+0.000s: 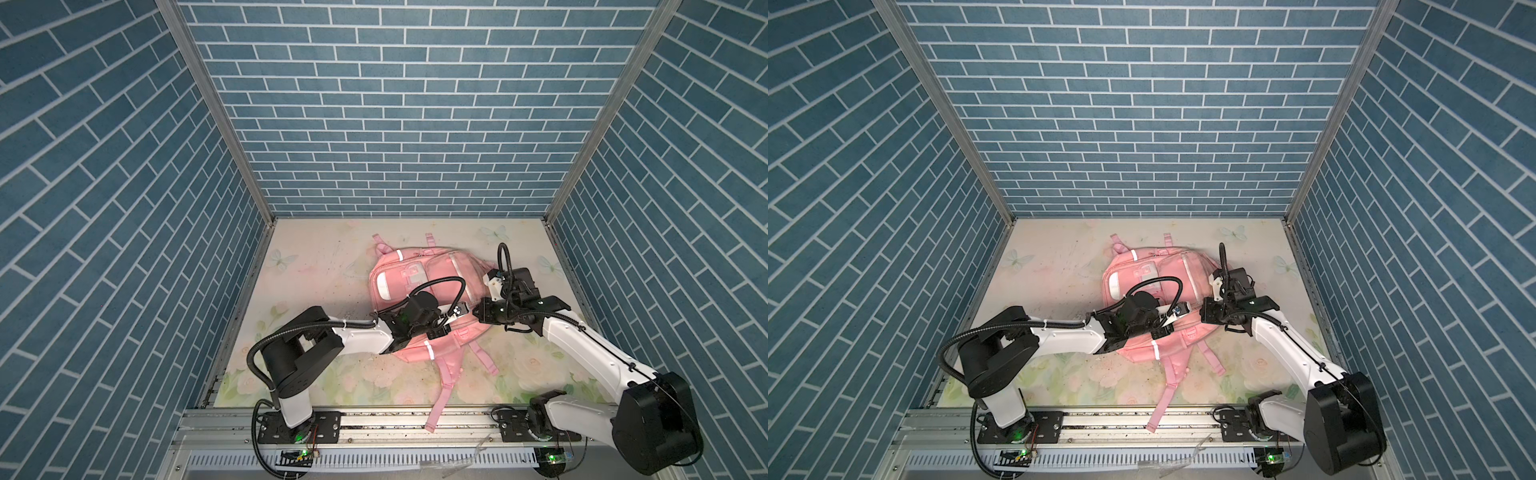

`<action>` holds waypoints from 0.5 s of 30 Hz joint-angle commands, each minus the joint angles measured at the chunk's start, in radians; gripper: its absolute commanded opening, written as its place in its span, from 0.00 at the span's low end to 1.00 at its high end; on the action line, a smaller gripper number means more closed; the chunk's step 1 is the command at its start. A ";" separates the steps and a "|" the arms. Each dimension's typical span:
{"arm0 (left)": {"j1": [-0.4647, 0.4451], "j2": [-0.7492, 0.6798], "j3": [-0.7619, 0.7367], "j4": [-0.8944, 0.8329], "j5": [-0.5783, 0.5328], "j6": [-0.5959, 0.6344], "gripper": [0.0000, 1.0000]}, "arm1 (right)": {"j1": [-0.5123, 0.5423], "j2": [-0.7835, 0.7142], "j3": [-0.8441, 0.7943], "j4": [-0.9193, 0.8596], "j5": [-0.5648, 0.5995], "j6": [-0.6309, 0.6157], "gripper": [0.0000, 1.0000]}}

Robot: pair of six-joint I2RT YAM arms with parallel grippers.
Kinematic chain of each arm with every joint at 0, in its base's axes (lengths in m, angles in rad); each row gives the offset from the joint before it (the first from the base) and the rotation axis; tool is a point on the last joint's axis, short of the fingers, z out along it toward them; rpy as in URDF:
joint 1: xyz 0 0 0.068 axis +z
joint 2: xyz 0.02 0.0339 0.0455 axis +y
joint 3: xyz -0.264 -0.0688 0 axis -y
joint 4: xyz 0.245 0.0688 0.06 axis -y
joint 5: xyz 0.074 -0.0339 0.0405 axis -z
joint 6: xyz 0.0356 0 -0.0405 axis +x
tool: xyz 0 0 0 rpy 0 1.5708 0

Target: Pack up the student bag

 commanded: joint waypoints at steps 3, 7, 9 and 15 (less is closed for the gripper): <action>0.052 -0.118 -0.090 -0.181 0.026 0.076 0.00 | -0.075 -0.006 0.061 -0.039 0.052 -0.128 0.00; 0.089 -0.163 -0.112 -0.236 0.045 0.129 0.00 | -0.087 -0.001 0.090 -0.036 0.096 -0.225 0.00; 0.112 -0.183 -0.121 -0.250 0.083 0.161 0.00 | -0.097 0.007 0.098 -0.014 0.087 -0.269 0.00; 0.151 -0.182 -0.087 -0.318 0.117 0.284 0.00 | -0.093 0.062 0.126 0.017 -0.070 -0.373 0.00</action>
